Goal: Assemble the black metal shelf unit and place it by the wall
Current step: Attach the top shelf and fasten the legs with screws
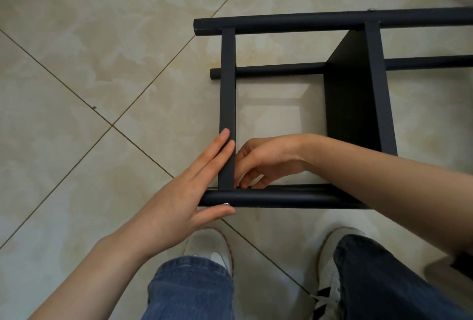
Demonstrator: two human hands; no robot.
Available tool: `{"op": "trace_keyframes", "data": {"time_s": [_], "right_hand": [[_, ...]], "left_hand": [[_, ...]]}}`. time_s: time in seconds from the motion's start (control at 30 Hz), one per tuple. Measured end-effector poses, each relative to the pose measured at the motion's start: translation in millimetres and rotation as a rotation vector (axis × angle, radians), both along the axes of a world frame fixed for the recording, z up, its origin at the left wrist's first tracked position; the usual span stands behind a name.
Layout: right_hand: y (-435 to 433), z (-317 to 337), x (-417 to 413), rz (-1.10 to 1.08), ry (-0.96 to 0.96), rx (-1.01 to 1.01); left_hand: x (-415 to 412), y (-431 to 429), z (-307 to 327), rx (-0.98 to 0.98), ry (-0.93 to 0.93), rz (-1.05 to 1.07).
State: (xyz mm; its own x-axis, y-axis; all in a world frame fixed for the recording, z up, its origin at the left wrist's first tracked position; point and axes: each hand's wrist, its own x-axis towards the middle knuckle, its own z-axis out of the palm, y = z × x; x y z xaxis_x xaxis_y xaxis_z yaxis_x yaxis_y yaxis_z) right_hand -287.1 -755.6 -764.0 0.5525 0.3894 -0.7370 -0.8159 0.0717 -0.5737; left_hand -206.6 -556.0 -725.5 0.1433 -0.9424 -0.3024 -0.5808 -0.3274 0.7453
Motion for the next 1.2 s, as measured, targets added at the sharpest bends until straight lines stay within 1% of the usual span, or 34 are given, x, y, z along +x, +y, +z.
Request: {"op": "trace_keyframes", "data": {"time_s": [0.23,0.33,0.43,0.53,0.63,0.77,0.87,0.93,1.0,1.1,1.2], "right_hand": [[5,1,0,0.022,-0.002,-0.018],[3,5,2,0.044,-0.012,-0.049],[1,8,2,0.043,-0.007,0.0],[2,5,-1,0.015,0.016,0.027],[3,4,0,0.025,0.014,0.016],[4,8,-1,0.031,-0.014,-0.014],[5,10,-4,0.003,-0.059,-0.055],[1,14,-10,-0.017,-0.081,-0.073],[-7,21,-19,-0.005,-0.095,-0.087],[-19,34,-33,0.027,-0.13,-0.113],[-23,45,-47,0.036,-0.176,-0.175]], "left_hand": [[1,1,-2,-0.018,-0.009,-0.004],[2,3,-9,-0.052,-0.083,-0.024],[2,5,-15,-0.079,-0.175,-0.035],[3,6,-17,-0.09,-0.205,-0.028],[2,7,-19,-0.106,-0.187,-0.014],[2,5,-14,-0.082,-0.064,0.045],[-2,7,-9,-0.118,0.035,0.143],[-9,9,-10,-0.121,0.109,0.266],[-19,15,-15,-0.107,0.268,0.456],[-37,19,-24,-0.143,0.497,0.703],[-51,18,-37,-0.143,0.652,0.85]]}}
